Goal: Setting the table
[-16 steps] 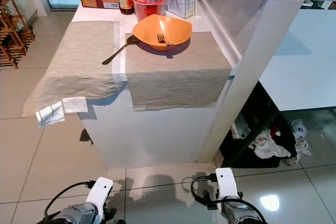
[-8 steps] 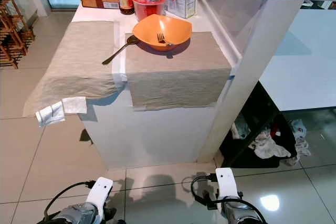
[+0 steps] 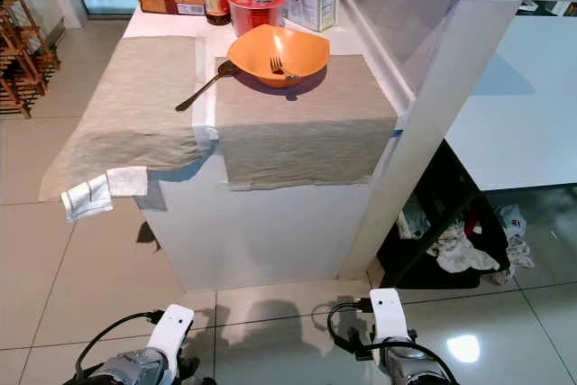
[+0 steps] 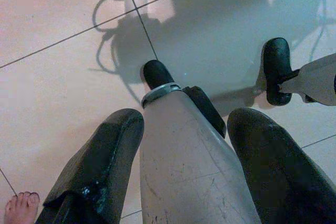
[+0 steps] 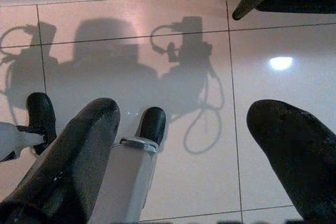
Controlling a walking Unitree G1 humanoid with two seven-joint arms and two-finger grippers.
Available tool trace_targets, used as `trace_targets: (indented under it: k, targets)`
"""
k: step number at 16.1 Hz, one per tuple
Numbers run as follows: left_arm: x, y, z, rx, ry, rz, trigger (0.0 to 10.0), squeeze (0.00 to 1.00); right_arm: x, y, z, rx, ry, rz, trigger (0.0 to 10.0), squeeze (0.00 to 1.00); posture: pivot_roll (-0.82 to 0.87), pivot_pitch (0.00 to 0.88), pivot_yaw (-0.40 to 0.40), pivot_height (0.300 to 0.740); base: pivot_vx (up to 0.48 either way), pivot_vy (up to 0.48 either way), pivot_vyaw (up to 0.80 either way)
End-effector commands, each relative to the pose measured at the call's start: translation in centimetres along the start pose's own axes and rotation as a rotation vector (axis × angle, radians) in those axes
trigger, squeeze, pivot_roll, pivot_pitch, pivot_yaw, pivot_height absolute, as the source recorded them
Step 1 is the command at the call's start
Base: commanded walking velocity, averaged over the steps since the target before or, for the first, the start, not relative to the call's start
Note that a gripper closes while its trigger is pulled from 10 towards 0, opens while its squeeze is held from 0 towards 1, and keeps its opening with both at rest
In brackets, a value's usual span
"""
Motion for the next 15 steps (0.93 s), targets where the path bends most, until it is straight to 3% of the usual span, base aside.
trace_targets:
  k: [1,3,5,10,12,15]
  targets:
    - [0.0,-0.1,0.0,-0.014,0.002,-0.002,10.0,0.00,0.1,-0.5,-0.1,0.010,-0.003,0.019,10.0,0.00,-0.07,0.000,-0.009,0.740,0.000,0.000,0.00]
    - [0.0,0.6,0.0,-0.097,0.004,-0.058,10.0,0.00,0.1,-0.4,0.0,0.001,0.000,-0.006,10.0,0.00,-0.07,0.000,-0.016,0.740,0.000,0.000,0.00]
    - [0.1,1.2,-0.1,-0.112,-0.006,-0.117,10.0,0.00,0.1,0.1,0.1,-0.040,-0.003,-0.079,10.0,0.00,-0.06,0.000,-0.018,0.740,0.000,0.000,0.00]
    - [0.3,2.3,-0.6,-0.090,-0.040,-0.239,10.0,0.00,0.3,1.4,0.0,-0.027,-0.014,-0.220,10.0,0.00,-0.06,0.000,-0.018,0.740,0.000,0.000,0.00]
    - [0.6,3.3,-0.6,-0.148,-0.020,-0.327,10.0,0.00,0.5,2.1,-0.1,0.003,-0.021,-0.288,10.0,0.00,-0.05,0.000,-0.020,0.740,0.000,0.000,0.00]
    - [1.0,4.4,-0.8,-0.154,-0.016,-0.435,10.0,0.00,0.8,2.9,-0.5,0.018,-0.073,-0.365,10.0,0.00,-0.05,0.000,-0.023,0.740,0.000,0.000,0.00]
Point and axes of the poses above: a point about 5 cm out from each wrist's last joint towards the gripper, its own x axis pointing back from the gripper into the wrist, its own y axis along the axis of the wrist's last joint, z = x × y, the point moved 1 cm from there along -x, pointing out of the wrist towards the gripper, and after that the axes turned 13 degrees about x, right-handed, at the moved point
